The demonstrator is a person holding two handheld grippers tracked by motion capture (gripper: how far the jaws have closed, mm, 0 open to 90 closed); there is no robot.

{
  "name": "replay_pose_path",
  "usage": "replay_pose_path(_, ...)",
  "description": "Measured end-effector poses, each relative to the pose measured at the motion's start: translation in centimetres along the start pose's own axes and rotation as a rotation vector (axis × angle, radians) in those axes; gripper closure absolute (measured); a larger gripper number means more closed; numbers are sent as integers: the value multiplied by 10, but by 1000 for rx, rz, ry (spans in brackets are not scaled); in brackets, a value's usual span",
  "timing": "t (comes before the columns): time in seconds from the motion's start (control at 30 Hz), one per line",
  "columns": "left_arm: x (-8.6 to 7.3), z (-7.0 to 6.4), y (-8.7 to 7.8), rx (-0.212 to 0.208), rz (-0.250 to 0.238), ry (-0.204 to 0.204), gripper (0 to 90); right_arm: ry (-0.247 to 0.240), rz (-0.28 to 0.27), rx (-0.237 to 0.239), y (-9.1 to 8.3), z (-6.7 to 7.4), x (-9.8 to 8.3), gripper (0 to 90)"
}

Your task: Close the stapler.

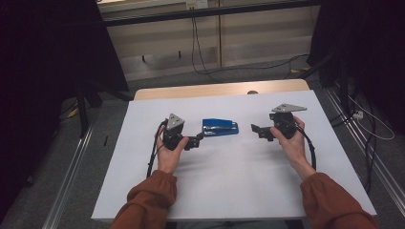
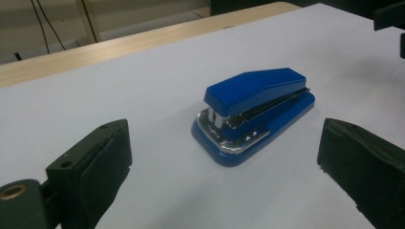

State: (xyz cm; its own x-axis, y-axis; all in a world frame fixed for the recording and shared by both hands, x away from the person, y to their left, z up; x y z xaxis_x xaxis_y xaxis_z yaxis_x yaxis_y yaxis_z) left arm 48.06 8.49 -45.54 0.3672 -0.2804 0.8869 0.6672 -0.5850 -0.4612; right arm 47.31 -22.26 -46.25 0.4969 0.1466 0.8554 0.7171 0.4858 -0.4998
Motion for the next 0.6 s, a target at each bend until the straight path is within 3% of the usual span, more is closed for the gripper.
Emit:
replay_pose_path(0.17, -7, -1, -7, -18, 13, 34, 57, 9, -7, 1, -9, 0, -1, 63)
replay_pose_path(0.23, -9, 2, -10, 10, 16, 36, 59, 4, -5, -19, -11, -1, -3, 63)
replay_pose_path(0.47, -13, 3, -22, -4, -2, 18, 59, 19, -69, -40, -28, 3, -1, 68)
replay_pose_path(0.6, -17, 4, -29, 5, -23, 7, 59, 11, -67, -58, -34, 6, -6, 68)
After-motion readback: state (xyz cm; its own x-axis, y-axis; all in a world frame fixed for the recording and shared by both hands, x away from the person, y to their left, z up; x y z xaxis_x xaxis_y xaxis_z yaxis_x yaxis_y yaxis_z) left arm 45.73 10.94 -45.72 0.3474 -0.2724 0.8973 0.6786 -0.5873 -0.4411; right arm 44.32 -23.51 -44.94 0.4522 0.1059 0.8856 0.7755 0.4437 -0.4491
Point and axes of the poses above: each handheld gripper's, and its own axes: y roughly forward along the jaws, x roughly out of its top, z roughly to its left, the point moved 6 cm from there along y, roughly forward along the jaws, and after that the axes turned 2 degrees about x, right-handed, at the moved point
